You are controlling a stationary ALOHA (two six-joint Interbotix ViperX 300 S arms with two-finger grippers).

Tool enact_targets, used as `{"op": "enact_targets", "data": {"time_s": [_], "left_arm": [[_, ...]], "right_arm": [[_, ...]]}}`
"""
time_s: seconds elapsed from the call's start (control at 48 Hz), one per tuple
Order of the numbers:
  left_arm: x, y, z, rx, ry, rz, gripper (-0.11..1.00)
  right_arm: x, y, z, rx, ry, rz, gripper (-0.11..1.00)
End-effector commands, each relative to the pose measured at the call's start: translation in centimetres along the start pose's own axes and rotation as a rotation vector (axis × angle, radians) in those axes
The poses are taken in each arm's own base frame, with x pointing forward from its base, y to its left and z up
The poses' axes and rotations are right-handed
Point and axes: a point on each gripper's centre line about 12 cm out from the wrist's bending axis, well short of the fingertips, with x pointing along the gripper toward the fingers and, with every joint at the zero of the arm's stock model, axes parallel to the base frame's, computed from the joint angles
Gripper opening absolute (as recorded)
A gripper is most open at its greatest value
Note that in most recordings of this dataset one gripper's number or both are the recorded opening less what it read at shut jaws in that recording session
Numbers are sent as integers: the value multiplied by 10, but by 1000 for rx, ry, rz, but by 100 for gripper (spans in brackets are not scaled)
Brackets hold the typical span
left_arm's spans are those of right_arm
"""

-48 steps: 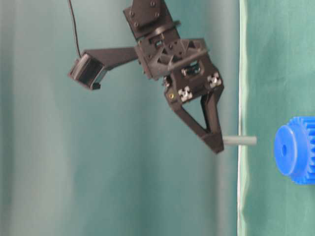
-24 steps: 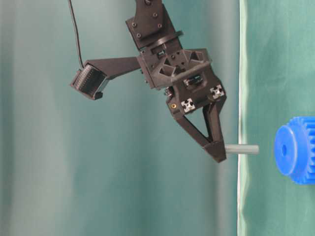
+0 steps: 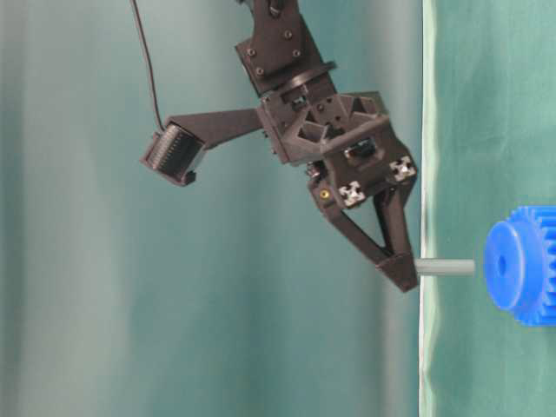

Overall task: Insert the shaft placed at a random location into the center hole of the medium gear at another random location.
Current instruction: 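Lower the shaft into the gear's center hole with the right gripper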

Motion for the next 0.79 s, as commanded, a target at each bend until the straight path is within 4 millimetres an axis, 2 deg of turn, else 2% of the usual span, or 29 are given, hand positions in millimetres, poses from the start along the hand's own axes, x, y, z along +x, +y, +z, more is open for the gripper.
{"op": "enact_targets", "data": {"time_s": [0.0,0.771], "left_arm": [[2,0,7,5,-15,1,0],[2,0,7,5,-15,1,0]], "right_arm": [[1,1,16,8,-54,2,13],[18,0,-14,24,-18,-5,13]]}}
